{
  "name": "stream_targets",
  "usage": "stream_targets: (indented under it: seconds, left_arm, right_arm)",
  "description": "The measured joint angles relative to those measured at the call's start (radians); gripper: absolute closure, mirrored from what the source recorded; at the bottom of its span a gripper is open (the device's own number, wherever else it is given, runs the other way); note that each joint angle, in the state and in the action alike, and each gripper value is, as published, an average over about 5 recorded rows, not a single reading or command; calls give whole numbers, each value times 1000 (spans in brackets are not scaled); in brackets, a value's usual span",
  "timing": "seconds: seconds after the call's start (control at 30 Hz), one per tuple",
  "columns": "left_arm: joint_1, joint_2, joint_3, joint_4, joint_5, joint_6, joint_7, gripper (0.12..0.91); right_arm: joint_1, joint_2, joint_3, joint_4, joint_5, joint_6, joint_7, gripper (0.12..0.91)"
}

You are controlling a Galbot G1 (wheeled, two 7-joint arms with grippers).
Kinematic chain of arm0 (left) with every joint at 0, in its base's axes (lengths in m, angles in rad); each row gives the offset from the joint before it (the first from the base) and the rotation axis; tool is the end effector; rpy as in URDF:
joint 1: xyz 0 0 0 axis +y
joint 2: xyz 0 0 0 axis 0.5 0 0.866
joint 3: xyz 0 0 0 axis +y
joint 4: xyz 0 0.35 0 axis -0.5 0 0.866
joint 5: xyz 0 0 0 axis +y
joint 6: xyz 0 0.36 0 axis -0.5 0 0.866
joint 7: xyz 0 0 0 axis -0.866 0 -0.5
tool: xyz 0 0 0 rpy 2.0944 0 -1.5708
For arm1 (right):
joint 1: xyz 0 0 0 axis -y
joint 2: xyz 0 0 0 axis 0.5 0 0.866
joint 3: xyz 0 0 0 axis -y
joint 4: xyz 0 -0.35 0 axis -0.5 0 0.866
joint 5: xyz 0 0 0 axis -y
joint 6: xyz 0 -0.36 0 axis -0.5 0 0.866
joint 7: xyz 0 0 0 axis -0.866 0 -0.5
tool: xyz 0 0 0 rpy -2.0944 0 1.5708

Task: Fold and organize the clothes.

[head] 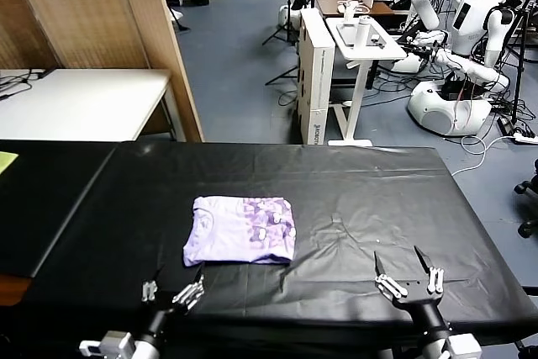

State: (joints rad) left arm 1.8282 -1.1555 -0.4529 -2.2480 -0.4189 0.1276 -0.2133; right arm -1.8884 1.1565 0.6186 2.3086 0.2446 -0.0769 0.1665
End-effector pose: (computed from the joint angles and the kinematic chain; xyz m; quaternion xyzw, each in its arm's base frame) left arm 0.1130 0.0321 -0.2835 -0.0473 -0.9849 0.0490 0.1592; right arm 0.1108 -0.0665 -0.2567 0.0225 -0.9936 0.0687 0.0869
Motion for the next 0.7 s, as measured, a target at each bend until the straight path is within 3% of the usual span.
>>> stream_targets:
  seconds: [0.37,0.7]
  left_arm:
    - [16,3,-7,-2,6,-3,14,123]
    - [33,1,-15,-4,53,-16,18,123]
  right_arm:
    - [-3,-2,-13,-6,13,-9,-1,118]
    - [-19,-2,-26,19,86,-60,10,118]
